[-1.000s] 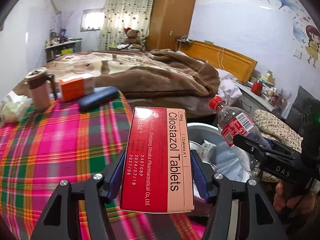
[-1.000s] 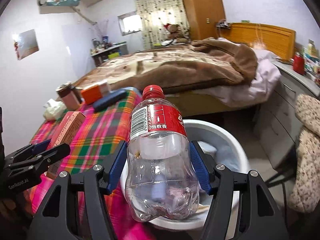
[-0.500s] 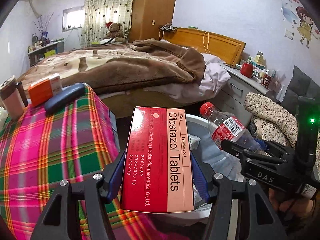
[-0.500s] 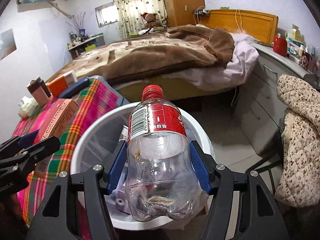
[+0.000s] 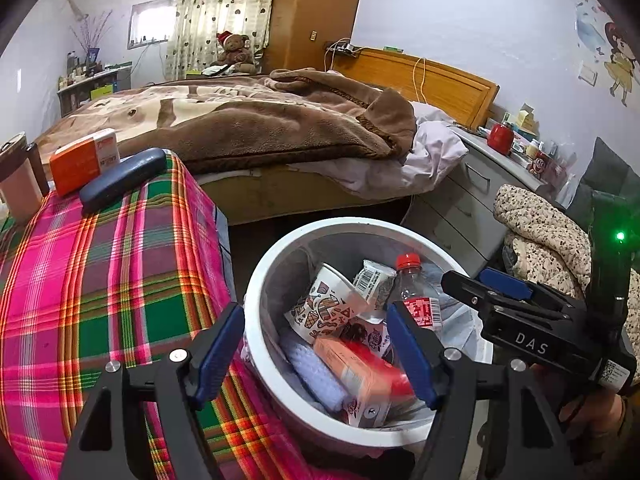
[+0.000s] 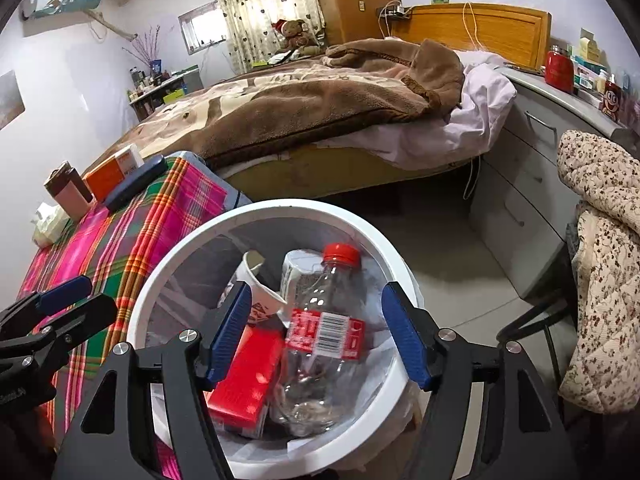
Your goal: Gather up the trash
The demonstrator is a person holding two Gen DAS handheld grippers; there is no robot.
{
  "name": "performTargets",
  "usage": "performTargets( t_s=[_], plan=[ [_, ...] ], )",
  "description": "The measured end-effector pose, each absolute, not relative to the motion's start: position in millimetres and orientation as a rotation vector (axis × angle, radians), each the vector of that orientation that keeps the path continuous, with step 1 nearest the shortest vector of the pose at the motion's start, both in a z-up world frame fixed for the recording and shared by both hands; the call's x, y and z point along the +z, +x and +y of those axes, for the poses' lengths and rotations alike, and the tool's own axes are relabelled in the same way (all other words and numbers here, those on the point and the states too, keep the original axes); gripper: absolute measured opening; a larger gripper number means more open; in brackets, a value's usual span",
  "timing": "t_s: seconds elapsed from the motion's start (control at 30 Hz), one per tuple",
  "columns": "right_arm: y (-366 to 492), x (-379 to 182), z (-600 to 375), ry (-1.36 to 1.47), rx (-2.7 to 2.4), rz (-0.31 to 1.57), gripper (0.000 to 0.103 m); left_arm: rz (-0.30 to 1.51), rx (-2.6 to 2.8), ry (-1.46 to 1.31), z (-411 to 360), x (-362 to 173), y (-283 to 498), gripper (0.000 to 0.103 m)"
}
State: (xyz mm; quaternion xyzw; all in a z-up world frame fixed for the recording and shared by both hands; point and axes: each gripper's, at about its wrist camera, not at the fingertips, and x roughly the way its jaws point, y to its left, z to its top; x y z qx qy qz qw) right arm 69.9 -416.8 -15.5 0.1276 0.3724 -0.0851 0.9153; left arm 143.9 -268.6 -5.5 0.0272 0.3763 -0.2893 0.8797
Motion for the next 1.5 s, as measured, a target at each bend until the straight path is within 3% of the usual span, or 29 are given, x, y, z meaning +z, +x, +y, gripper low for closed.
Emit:
performTargets(
  t_s=[1.13,1.5],
  plan=[
    [-6,13,-318,0.174,-0.058,0.561,0.069,0.604,-0.247,0.059,-132,14,25,0.073],
    [-23,11,-300,0.147,-0.078,0.515,0.069,0.524,-0.197,0.081,-123,20,-1,0.073]
  ],
)
